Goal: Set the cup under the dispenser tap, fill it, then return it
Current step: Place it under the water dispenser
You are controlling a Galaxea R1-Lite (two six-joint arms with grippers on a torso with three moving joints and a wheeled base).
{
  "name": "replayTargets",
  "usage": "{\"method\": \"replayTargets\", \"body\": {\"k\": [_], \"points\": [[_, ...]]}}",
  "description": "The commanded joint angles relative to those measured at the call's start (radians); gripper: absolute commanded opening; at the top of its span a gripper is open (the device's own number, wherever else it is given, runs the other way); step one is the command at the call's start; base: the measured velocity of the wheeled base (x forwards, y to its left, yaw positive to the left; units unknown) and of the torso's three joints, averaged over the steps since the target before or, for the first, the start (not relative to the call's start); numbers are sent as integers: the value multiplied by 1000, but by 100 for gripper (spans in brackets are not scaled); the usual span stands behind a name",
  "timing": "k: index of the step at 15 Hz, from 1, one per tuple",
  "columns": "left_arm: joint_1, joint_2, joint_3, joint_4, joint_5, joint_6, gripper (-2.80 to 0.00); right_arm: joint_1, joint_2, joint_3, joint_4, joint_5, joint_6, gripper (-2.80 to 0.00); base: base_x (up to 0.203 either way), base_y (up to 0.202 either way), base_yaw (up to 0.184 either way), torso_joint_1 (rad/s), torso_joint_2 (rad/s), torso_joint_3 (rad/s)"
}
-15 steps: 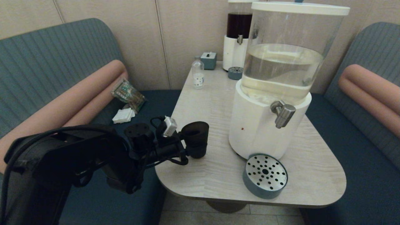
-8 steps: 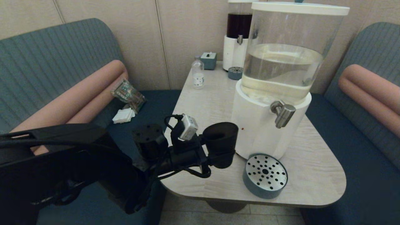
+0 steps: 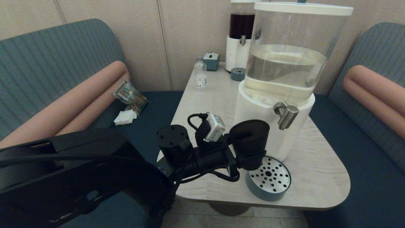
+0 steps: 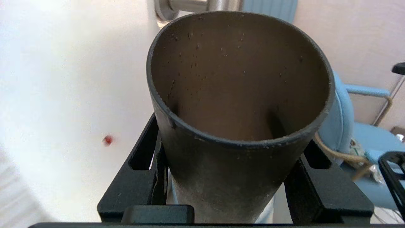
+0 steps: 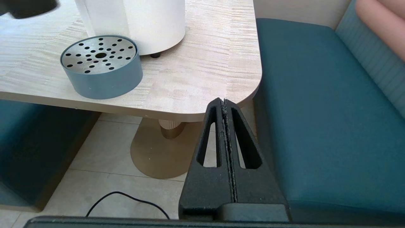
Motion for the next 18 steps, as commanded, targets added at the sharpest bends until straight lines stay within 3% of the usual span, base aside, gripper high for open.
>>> {"method": "replayTargets", "body": {"k": [1,18], "points": [[-7,62,-51,-9,-4,-3,-280,1,0,14,0,-1,0,-280,0,0,0,0,0,0],[-64,257,-224,-9,0,-18,-280,1,-2,15,0,0,0,-280,0,0,0,0,0,0]]}}
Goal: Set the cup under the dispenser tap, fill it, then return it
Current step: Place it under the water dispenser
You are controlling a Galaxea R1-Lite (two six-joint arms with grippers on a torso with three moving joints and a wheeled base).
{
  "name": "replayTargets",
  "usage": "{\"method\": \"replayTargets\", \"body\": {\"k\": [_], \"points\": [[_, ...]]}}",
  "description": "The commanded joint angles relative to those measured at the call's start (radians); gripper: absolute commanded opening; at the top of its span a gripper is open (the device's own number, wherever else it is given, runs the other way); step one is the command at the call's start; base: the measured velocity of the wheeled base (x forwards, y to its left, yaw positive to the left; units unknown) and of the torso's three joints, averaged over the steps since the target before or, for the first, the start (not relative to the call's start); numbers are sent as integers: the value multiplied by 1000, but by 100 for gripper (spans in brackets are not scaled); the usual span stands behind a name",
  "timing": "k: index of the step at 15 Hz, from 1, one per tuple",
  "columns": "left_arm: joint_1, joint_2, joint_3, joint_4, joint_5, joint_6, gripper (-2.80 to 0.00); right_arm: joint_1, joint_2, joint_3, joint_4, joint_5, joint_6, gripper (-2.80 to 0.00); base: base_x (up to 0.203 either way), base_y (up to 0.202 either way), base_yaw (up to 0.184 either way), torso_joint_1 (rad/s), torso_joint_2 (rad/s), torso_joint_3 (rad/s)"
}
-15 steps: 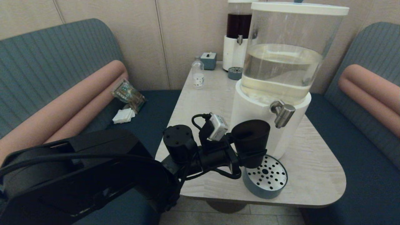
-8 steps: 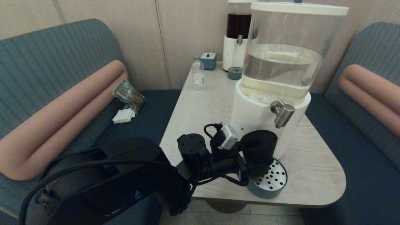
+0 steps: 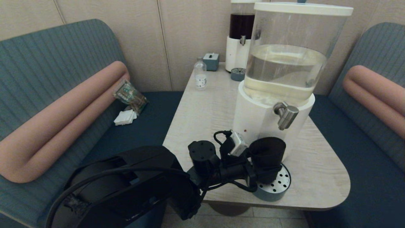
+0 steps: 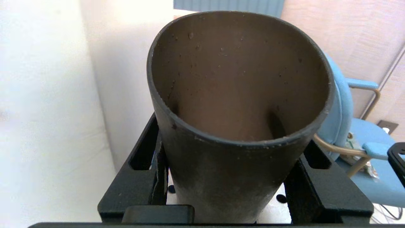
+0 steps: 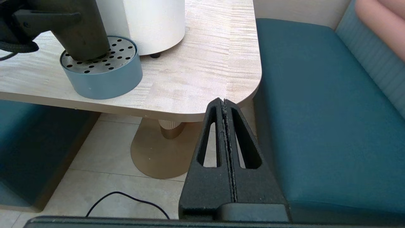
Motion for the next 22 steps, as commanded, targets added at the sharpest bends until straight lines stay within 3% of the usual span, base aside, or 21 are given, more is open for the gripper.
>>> {"method": "replayTargets", "body": {"k": [1,8,9,22], "points": [[-5,19,-4,-5,-3,-1,-280,1,-2,14,0,0,0,-280,0,0,0,0,0,0],[-13,51,-42,-5,-4,-6,-280,1,-2,14,0,0,0,-280,0,0,0,0,0,0],[-13,51,-44,-5,-4,-5,0,1,-2,14,0,0,0,-280,0,0,0,0,0,0],[-13,-23,0,-5,6,1,0,1,-2,14,0,0,0,-280,0,0,0,0,0,0]]}}
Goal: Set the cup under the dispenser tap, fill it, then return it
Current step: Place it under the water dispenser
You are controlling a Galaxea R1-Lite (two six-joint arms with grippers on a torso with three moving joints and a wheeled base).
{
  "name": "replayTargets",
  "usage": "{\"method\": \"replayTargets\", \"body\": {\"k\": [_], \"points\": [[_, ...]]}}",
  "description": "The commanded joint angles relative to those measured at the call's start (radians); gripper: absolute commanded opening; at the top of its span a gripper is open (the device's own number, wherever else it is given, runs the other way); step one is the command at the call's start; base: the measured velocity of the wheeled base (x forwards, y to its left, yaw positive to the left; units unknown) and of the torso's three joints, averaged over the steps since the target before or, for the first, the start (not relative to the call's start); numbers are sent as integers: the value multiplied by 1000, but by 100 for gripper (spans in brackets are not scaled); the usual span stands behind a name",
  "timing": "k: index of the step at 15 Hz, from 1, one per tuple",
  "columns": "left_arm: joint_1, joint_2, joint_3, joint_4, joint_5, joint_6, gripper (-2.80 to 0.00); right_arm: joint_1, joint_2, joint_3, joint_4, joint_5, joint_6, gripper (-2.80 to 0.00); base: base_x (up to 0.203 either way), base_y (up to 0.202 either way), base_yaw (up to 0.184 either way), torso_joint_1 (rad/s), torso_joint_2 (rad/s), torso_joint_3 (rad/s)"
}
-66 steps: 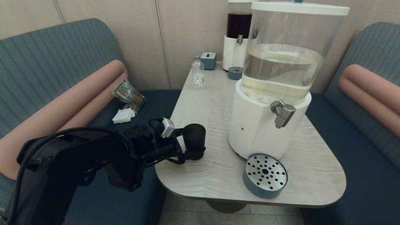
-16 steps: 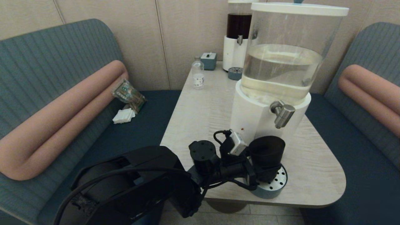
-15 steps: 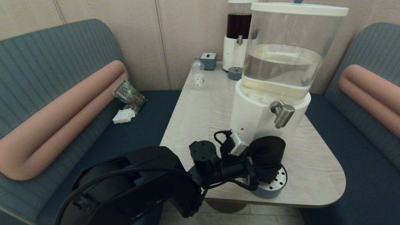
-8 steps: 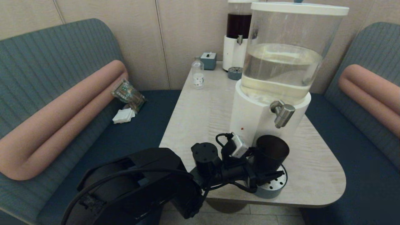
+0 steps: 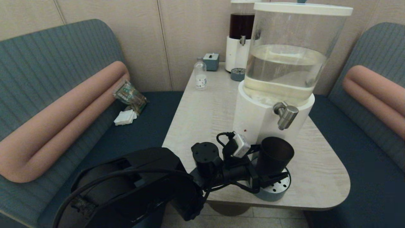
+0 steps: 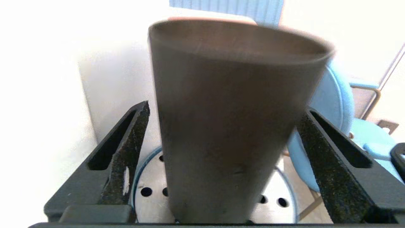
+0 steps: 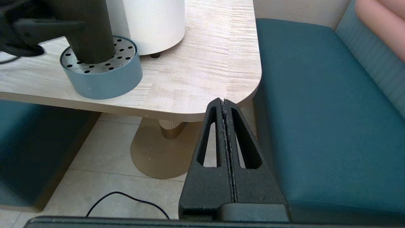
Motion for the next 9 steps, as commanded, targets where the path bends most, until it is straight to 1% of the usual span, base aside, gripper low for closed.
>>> {"method": "replayTargets", "body": {"k": [1,6,9], "points": [[0,-60,47,-9,-4,1,0,0,-1,14,0,0,0,-280,0,0,0,0,0,0],[1,-147,221,-9,-3,16,0,0,-1,14,0,0,0,-280,0,0,0,0,0,0],[2,-225,356,-9,-1,25,0,0,0,14,0,0,0,-280,0,0,0,0,0,0]]}}
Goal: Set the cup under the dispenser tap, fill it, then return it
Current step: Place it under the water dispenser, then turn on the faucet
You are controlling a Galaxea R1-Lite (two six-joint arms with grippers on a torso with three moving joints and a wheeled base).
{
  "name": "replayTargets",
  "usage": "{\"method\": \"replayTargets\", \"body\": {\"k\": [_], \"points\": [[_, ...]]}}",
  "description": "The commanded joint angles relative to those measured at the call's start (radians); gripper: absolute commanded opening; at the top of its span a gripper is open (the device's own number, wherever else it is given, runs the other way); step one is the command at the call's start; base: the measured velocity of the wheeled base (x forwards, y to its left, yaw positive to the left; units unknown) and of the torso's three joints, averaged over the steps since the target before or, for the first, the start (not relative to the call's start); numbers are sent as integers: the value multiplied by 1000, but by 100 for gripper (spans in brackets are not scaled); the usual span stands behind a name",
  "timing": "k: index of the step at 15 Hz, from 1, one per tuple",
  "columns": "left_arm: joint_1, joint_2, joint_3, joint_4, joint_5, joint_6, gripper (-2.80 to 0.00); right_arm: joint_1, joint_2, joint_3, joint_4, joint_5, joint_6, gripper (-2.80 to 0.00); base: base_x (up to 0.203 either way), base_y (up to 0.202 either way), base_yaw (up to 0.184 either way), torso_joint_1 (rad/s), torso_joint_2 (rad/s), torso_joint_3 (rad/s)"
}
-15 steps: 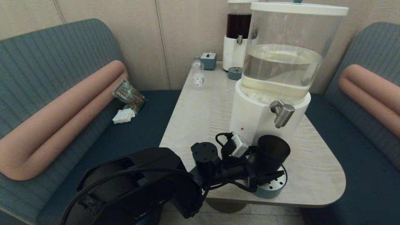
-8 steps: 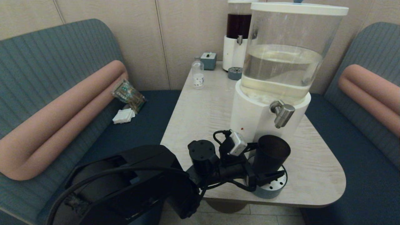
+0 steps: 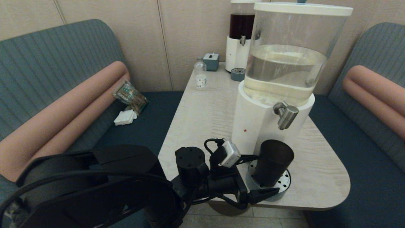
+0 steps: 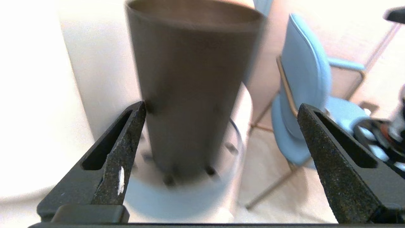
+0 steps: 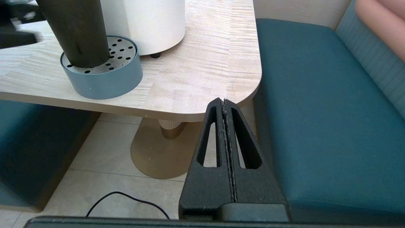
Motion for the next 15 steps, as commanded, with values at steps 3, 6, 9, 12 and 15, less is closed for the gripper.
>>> {"method": "replayTargets", "body": {"k": [3,6,9,12,15], "points": [[4,-165,160,-9,6,-3,0,-1,-2,14,0,1,0,-280,0,0,0,0,0,0],[4,-246,264,-9,12,-3,0,0,-1,14,0,0,0,-280,0,0,0,0,0,0],[5,-338,400,-9,52,-5,0,0,0,14,0,0,0,-280,0,0,0,0,0,0],[6,-424,538,-9,129,-13,0,0,-2,14,0,0,0,-280,0,0,0,0,0,0],[-1,-396,554,-9,141,-14,0,0,-2,14,0,0,0,-280,0,0,0,0,0,0]]}}
